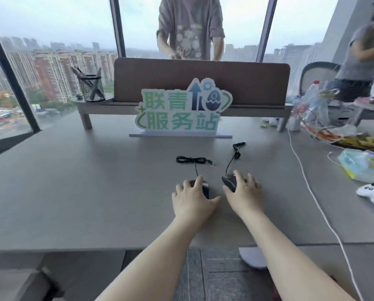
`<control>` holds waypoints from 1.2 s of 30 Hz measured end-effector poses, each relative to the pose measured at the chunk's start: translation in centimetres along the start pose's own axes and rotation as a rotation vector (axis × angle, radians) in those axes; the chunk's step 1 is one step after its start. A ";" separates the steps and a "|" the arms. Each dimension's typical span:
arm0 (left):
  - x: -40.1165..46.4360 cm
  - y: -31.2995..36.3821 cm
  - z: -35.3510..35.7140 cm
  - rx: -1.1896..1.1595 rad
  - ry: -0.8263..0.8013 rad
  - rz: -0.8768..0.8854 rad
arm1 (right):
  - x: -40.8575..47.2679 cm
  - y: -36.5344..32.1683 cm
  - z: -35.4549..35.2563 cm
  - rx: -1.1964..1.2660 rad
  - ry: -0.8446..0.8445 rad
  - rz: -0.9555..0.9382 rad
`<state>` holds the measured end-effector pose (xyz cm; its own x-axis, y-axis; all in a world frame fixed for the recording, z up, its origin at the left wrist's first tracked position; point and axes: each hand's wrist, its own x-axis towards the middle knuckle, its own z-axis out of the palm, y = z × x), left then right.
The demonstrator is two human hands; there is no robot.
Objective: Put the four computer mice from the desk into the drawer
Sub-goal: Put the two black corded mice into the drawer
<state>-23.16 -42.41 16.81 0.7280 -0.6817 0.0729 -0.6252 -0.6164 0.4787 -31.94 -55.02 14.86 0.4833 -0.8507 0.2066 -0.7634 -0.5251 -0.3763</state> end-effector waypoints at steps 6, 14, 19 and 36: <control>1.6 0.5 0.8 -0.051 0.079 -0.067 | 0.2 0.8 1.0 0.085 0.097 -0.045; -0.5 -4.0 -6.5 -0.352 0.372 -0.059 | -3.1 -4.9 -3.1 0.532 0.245 -0.261; -4.3 -8.1 -14.7 -0.462 0.572 -0.043 | -7.4 -12.9 -6.9 0.733 0.261 -0.422; -25.3 -33.5 -22.3 -0.261 0.867 -0.627 | -30.0 -34.0 4.0 1.041 -0.472 -0.794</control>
<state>-14.38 4.24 18.42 0.9098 0.2940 0.2931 -0.0713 -0.5848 0.8080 -18.78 -11.56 17.87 0.8886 -0.1395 0.4369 0.3458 -0.4218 -0.8381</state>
